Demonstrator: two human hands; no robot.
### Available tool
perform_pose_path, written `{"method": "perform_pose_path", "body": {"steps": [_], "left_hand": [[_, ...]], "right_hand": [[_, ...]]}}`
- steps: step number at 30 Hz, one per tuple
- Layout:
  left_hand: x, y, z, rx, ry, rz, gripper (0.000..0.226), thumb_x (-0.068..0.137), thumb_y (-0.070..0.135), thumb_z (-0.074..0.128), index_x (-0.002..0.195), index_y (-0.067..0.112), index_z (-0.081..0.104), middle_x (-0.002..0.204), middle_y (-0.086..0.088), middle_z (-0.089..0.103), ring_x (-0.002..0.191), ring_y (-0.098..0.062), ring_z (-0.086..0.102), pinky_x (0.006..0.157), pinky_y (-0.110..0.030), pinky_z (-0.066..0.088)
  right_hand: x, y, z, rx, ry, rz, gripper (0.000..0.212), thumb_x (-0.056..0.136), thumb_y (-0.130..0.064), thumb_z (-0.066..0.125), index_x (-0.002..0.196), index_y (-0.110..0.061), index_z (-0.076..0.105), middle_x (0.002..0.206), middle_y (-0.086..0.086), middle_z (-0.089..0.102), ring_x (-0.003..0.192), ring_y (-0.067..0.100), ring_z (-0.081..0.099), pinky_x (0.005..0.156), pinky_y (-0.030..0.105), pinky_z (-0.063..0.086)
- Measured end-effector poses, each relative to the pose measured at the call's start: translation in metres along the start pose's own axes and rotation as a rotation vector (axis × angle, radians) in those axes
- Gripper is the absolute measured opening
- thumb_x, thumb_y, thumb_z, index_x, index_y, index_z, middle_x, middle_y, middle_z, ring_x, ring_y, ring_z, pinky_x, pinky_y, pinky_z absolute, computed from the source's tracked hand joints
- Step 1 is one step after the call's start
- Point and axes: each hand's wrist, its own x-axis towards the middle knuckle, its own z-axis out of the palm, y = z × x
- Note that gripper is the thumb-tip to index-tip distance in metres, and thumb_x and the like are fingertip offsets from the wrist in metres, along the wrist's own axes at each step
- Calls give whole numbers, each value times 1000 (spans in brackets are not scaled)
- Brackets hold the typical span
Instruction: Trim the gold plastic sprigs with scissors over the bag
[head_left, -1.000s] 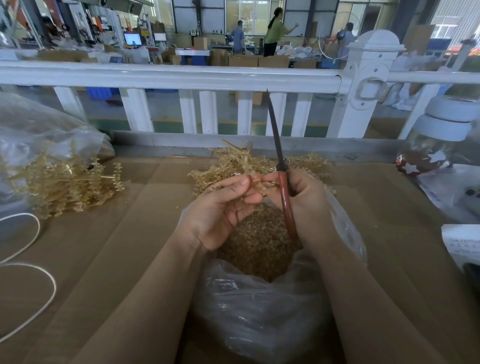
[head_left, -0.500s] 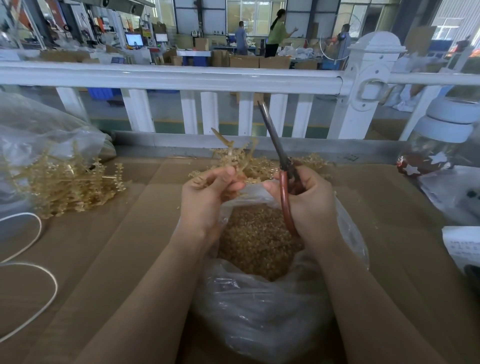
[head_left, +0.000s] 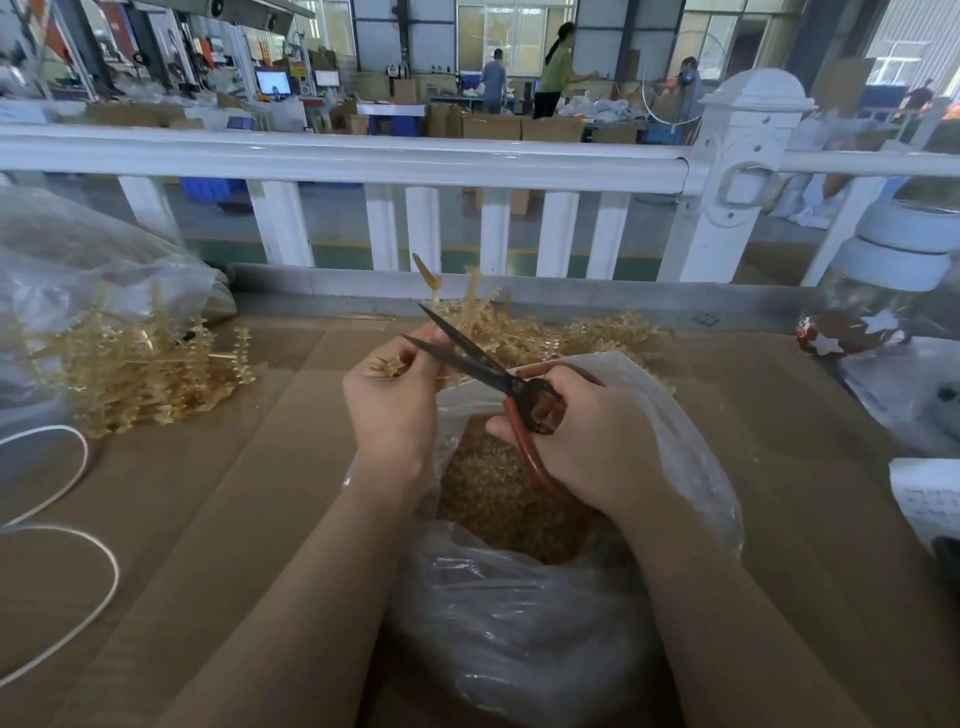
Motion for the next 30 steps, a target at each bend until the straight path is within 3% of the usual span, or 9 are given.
{"method": "perform_pose_path", "body": {"steps": [2,8,15,21,27,30], "left_hand": [[0,-1,-1,11,7,15,22,91,11,71,72,22,76,71,9,72,66,3,62,62,-11,48],[2,-4,-3,-34,-37,36,17,94,7,64,81,12,73,60,6,64,61,-1,57,59,-12,46],[7,-8,-7,-176,-50,-37,19,97,8,60,84,13,73,63,3,66,58,-5,56,59,-17,46],[10,-10,-9,-197,-74,-34,11,95,9,63,95,12,74,70,3,70,63,-4,61,63,-16,49],[10,-10,-8,-158,-143,1,15,94,4,62,90,13,73,69,7,70,61,0,60,63,-14,47],[10,-10,-9,-158,-159,3,13,94,5,62,92,12,72,70,7,71,62,-1,59,65,-14,47]], "right_hand": [[0,2,0,-33,15,12,63,71,-84,48,107,-34,64,86,-28,57,78,-3,50,68,9,35],[1,3,2,-75,18,70,63,72,-85,48,105,-33,64,85,-23,61,78,0,55,74,19,48],[1,2,3,-61,17,76,66,69,-88,43,105,-36,63,76,-28,53,68,-10,46,64,5,31],[3,6,3,-43,-29,116,75,65,-92,38,111,-38,61,82,-30,53,71,-8,46,64,5,28],[1,3,2,-92,17,100,67,71,-84,48,108,-31,63,87,-23,60,79,0,52,73,18,43],[0,1,1,-115,31,89,64,74,-81,52,106,-27,64,90,-19,63,79,1,51,74,18,43]]}}
